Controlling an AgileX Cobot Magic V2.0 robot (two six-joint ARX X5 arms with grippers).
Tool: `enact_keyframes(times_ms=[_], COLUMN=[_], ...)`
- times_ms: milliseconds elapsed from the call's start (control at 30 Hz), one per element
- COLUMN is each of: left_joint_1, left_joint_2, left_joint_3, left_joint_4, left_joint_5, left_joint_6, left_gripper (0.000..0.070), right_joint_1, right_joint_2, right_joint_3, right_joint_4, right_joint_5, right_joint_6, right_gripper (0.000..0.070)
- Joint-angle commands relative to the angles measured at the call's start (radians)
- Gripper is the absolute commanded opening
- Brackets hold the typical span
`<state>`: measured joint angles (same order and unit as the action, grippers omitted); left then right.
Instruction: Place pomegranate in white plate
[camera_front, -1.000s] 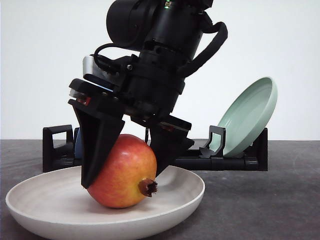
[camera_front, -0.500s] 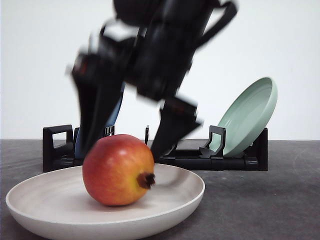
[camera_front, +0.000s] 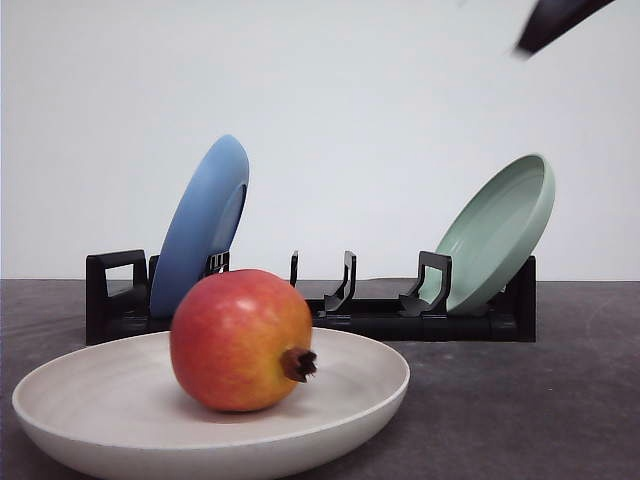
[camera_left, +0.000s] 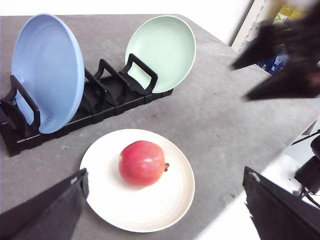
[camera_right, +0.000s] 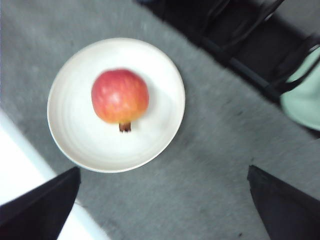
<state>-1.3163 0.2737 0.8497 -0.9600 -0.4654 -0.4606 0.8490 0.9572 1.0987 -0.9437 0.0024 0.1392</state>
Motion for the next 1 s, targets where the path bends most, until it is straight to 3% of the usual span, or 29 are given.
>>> enact_keyframes(times_ms=[0, 200, 433, 467, 500, 533, 567, 600, 633, 733, 967], left_joint_1=[-0.013, -0.014, -0.013, -0.014, -0.013, -0.013, -0.014, -0.013, -0.013, -0.013, -0.014], left_joint_2=[0.003, 0.003, 0.003, 0.003, 0.003, 0.003, 0.003, 0.003, 0.003, 0.003, 0.003], left_joint_3=[0.006, 0.006, 0.006, 0.006, 0.006, 0.006, 0.006, 0.006, 0.006, 0.006, 0.006], left_joint_4=[0.011, 0.011, 0.012, 0.012, 0.012, 0.011, 0.011, 0.010, 0.011, 0.011, 0.010], left_joint_5=[-0.012, -0.014, -0.014, -0.014, -0.014, -0.014, -0.014, -0.014, -0.016, -0.053, -0.060], left_joint_6=[0.007, 0.037, 0.037, 0.037, 0.037, 0.037, 0.037, 0.040, 0.041, 0.040, 0.041], left_gripper=[0.0589, 0.0589, 0.0586, 0.0571, 0.0512, 0.0392, 0.0215, 0.0050, 0.0008, 0.0000, 0.0000], right_joint_1=[0.010, 0.010, 0.010, 0.010, 0.010, 0.010, 0.010, 0.010, 0.011, 0.012, 0.012], right_joint_2=[-0.083, -0.374, -0.544, -0.549, -0.550, -0.550, -0.549, -0.547, -0.546, -0.533, -0.535], right_joint_3=[-0.040, -0.242, -0.347, -0.347, -0.347, -0.347, -0.347, -0.347, -0.347, -0.347, -0.347], right_joint_4=[0.030, 0.167, 0.235, 0.239, 0.244, 0.247, 0.247, 0.247, 0.248, 0.262, 0.263], right_joint_5=[0.016, 0.068, 0.148, 0.155, 0.156, 0.155, 0.154, 0.148, 0.145, 0.150, 0.153], right_joint_6=[0.022, 0.107, 0.114, 0.113, 0.112, 0.113, 0.115, 0.116, 0.116, 0.117, 0.115], right_gripper=[0.0700, 0.0700, 0.0700, 0.0700, 0.0700, 0.0672, 0.0484, 0.0135, 0.0037, 0.0000, 0.0000])
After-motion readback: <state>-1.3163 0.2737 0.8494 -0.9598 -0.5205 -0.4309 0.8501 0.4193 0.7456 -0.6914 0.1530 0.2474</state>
